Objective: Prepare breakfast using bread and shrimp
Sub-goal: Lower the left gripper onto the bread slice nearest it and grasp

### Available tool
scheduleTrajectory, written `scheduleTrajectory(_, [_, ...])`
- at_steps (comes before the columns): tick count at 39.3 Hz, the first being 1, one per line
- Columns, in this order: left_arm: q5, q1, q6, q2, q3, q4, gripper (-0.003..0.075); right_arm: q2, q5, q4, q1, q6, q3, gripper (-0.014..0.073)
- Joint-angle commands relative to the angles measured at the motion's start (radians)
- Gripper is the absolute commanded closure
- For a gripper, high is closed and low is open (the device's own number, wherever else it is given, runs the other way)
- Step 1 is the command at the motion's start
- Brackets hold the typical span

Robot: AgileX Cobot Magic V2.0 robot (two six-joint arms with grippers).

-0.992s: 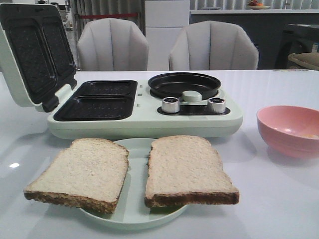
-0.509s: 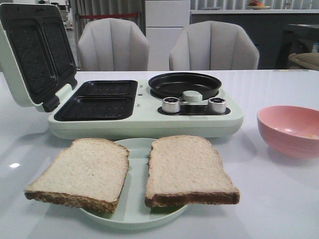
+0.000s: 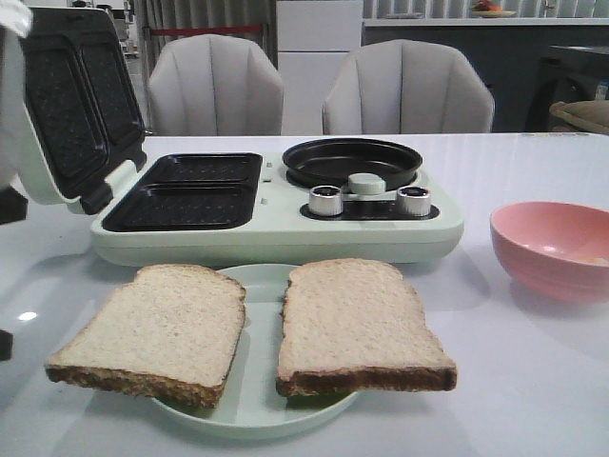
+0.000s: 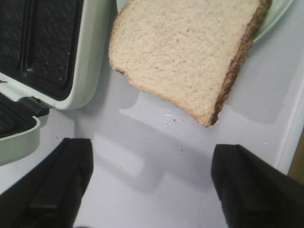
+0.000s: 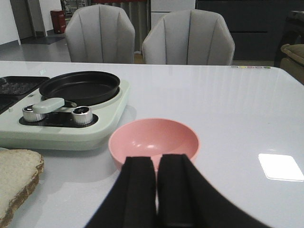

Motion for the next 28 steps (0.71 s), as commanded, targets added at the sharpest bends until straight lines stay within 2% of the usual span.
scheduleTrajectory(1, [-0.017, -0.028, -0.085, 0.040, -0.028, 0.102, 0.0155, -0.022, -0.076, -0.016, -0.006, -0.002, -0.018, 0.0408])
scheduleTrajectory(7, [-0.026, -0.053, -0.160, 0.094, -0.028, 0.163, 0.0155, -0.022, -0.076, -0.016, -0.006, -0.002, -0.018, 0.0408])
scheduleTrajectory(23, [-0.125, -0.061, -0.169, 0.234, -0.028, 0.262, 0.0155, -0.022, -0.076, -0.016, -0.006, -0.002, -0.018, 0.0408])
scheduleTrajectory(28, [-0.129, -0.060, -0.216, 0.280, -0.032, 0.318, 0.0155, -0.022, -0.076, -0.016, -0.006, -0.002, -0.018, 0.0408])
